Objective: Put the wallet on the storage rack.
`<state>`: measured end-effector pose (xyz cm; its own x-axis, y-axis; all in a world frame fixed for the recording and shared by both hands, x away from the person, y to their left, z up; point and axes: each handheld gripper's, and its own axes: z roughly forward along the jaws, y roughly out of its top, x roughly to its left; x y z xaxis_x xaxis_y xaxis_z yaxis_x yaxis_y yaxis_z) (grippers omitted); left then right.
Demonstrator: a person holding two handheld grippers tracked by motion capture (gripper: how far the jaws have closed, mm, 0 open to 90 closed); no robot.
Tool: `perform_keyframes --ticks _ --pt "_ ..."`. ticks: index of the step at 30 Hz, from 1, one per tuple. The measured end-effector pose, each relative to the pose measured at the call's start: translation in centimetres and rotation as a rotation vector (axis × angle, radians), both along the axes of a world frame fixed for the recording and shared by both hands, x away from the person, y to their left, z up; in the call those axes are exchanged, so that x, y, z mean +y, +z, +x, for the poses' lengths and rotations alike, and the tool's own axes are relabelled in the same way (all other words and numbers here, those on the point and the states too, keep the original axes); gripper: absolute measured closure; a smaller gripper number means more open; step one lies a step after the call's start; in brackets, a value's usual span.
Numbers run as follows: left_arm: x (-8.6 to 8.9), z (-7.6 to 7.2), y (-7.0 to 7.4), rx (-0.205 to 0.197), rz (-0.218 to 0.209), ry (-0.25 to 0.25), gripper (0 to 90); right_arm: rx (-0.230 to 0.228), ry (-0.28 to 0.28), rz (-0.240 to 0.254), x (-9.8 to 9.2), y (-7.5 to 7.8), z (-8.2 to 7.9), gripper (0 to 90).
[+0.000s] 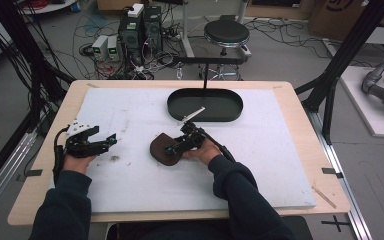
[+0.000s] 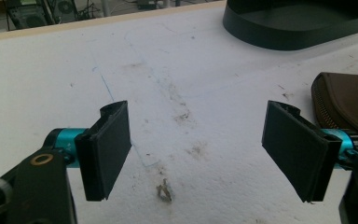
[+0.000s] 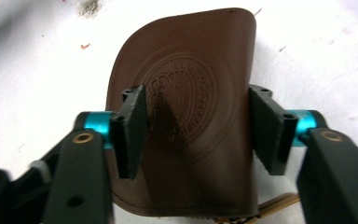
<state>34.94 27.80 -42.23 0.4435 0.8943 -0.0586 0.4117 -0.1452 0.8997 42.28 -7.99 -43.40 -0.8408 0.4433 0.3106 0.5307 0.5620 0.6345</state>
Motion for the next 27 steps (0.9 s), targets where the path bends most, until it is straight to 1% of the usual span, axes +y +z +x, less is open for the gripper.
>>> perform_keyframes --ticks 1,2,3,5,6,7,8,9,10,11,14,16,17,18,19,20,21,22,23,24,25,26,27 --pt "0.0 0.0 0.0 0.000 -0.001 0.000 23.6 -0.028 0.006 -0.002 -0.1 0.4 -0.1 50.6" --pt "0.0 0.0 0.0 -0.002 -0.003 0.000 23.6 -0.046 0.004 -0.003 -0.2 0.7 -0.3 53.7" --pt "0.0 0.0 0.0 -0.002 -0.002 0.002 23.6 -0.065 0.013 -0.006 -0.3 1.1 -0.5 56.4" --pt "0.1 0.0 0.0 -0.003 -0.005 0.003 23.6 -0.116 0.021 -0.013 -0.4 1.7 -0.9 59.1" --pt "0.1 0.0 0.0 -0.002 -0.003 0.003 23.7 -0.130 0.022 -0.018 -0.5 1.9 -1.1 60.3" --pt "0.1 0.0 0.0 -0.003 -0.005 0.005 23.6 -0.190 0.026 -0.030 -0.9 2.6 -1.6 62.9" --pt "0.1 -0.1 0.1 -0.003 -0.006 0.005 23.6 -0.190 0.026 -0.030 -0.9 2.6 -1.6 62.9" --pt "0.2 -0.1 0.1 -0.005 -0.006 0.005 23.7 -0.209 0.022 -0.031 -1.1 2.8 -1.7 63.9" --pt "0.2 -0.1 0.1 -0.005 -0.006 0.006 23.7 -0.256 0.008 -0.045 -1.8 3.4 -2.0 65.6" --pt "0.2 -0.1 0.1 -0.005 -0.006 0.006 23.7 -0.256 0.008 -0.045 -1.8 3.4 -2.0 65.6" --pt "0.0 0.0 0.1 -0.006 -0.010 0.004 23.7 -0.303 -0.012 -0.061 -2.8 3.9 -2.0 67.3" --pt "-0.2 0.0 0.1 -0.006 -0.012 -0.001 23.8 -0.340 -0.024 -0.059 -3.3 4.3 -2.2 68.8" --pt "-0.3 0.0 0.1 -0.009 -0.017 -0.004 23.9 -0.344 -0.020 -0.056 -3.5 4.4 -2.3 69.1" --pt "-0.4 0.0 0.2 -0.014 -0.025 -0.008 23.9 -0.366 0.003 -0.055 -3.4 4.4 -2.7 69.3" --pt "-0.5 0.0 0.2 -0.017 -0.033 -0.011 23.9 -0.366 0.003 -0.055 -3.4 4.4 -2.7 69.3" --pt "-0.8 0.0 0.3 -0.019 -0.036 -0.019 23.9 -0.380 0.015 -0.057 -3.3 4.5 -2.8 69.1" --pt "-1.1 0.0 0.4 -0.023 -0.042 -0.026 23.9 -0.384 0.059 -0.019 -3.1 4.6 -3.1 68.7" --pt "-1.4 -0.1 0.6 -0.027 -0.041 -0.036 23.9 -0.365 0.084 0.016 -3.1 4.7 -3.1 68.3" --pt "-1.6 -0.1 0.6 -0.031 -0.041 -0.042 23.9 -0.365 0.084 0.016 -3.1 4.7 -3.1 68.3" --pt "-1.9 -0.1 0.7 -0.034 -0.034 -0.052 23.9 -0.326 0.128 0.070 -3.1 4.7 -3.2 67.2" --pt "-2.1 0.0 0.7 -0.037 -0.032 -0.059 23.9 -0.326 0.128 0.070 -3.1 4.7 -3.2 67.2" --pt "-2.3 0.0 0.7 -0.036 -0.030 -0.064 23.9 -0.324 0.150 0.078 -2.9 4.7 -3.4 66.5" --pt "-2.4 0.0 0.7 -0.034 -0.030 -0.064 23.9 -0.313 0.164 0.093 -2.8 4.7 -3.5 65.2"
